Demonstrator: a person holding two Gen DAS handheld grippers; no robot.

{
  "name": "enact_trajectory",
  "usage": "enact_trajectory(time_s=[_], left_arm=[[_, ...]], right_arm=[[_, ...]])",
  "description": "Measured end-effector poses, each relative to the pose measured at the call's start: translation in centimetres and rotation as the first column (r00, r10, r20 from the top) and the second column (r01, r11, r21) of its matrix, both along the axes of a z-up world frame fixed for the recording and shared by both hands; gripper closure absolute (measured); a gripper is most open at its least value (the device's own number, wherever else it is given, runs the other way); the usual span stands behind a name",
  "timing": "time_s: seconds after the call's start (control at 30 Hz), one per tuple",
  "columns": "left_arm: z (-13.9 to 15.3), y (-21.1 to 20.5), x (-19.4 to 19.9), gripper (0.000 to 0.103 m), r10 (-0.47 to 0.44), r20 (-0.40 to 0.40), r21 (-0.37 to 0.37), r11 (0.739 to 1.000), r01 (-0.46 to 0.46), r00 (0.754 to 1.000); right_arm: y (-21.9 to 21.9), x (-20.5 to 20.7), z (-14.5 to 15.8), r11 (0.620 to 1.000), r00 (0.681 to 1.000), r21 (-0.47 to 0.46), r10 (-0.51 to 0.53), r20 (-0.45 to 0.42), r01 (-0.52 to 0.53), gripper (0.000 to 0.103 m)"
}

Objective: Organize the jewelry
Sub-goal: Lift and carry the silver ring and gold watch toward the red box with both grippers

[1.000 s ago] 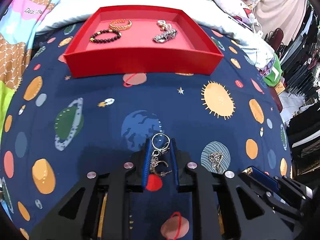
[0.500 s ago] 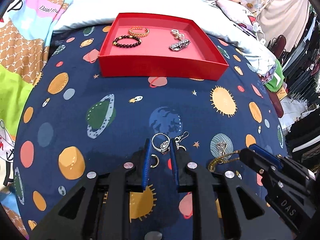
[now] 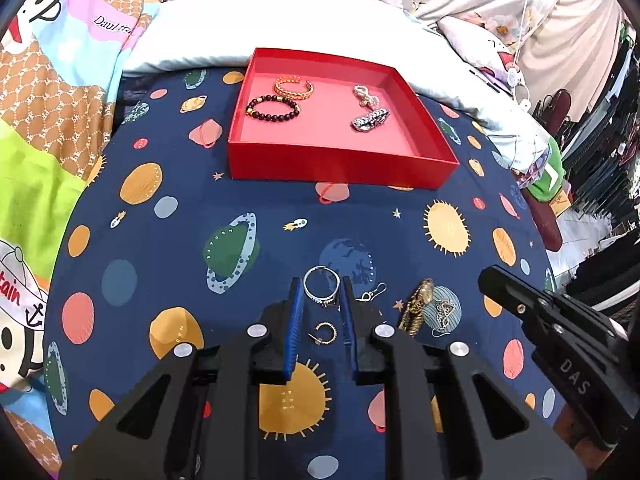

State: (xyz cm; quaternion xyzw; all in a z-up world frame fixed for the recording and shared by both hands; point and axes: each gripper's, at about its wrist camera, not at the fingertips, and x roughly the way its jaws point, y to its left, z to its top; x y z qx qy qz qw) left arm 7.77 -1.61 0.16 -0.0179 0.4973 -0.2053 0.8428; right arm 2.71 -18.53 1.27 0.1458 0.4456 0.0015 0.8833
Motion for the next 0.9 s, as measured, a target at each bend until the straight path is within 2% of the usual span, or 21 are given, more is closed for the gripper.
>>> enact_trajectory(time_s=[0.17,0.27,0.4,0.63,0.8,0.9], left_arm=[[-0.5,0.3,0.1,0.085,0.006,-0.011,0.004,1.000,-0.006,1.000],[-0.9,0.1,0.1,0.085,0.000,-0.020,0.006,1.000,0.000,1.000],[-1.1,-0.2,0.1,0.085,-0.014,-0.023,0.007,1.000,0.014,1.000],[-1.4,-0.1,0.5,0.085,-0.016,-0.033,0.009,1.000,0.016,0.999],[-1.7,0.2,0.9,0.085,-0.010,-0.041,0.009,1.000,0.010,0.999],[-1.9,0.3,1.2,0.085,-0.005,-0.046,0.009,1.000,0.006,0.999]], right_arm=[[0.0,0.1,-2.5,1.000,0.997,-0.007,0.018,-0.081,-0.019,0.097],[0.1,0.4,-4.8,0.999,0.990,0.030,0.022,-0.138,-0.018,0.096],[-0.1,1.0,-6.3,0.997,0.986,0.072,0.000,-0.165,0.013,0.080],[0.0,2.9,-7.1,0.998,0.986,0.038,-0.052,-0.159,0.059,0.080],[0.8,4.4,-7.2,0.999,0.989,0.002,-0.047,-0.142,0.048,0.079],[1.5,5.0,-7.2,0.998,0.991,-0.051,-0.036,-0.128,0.030,0.078]])
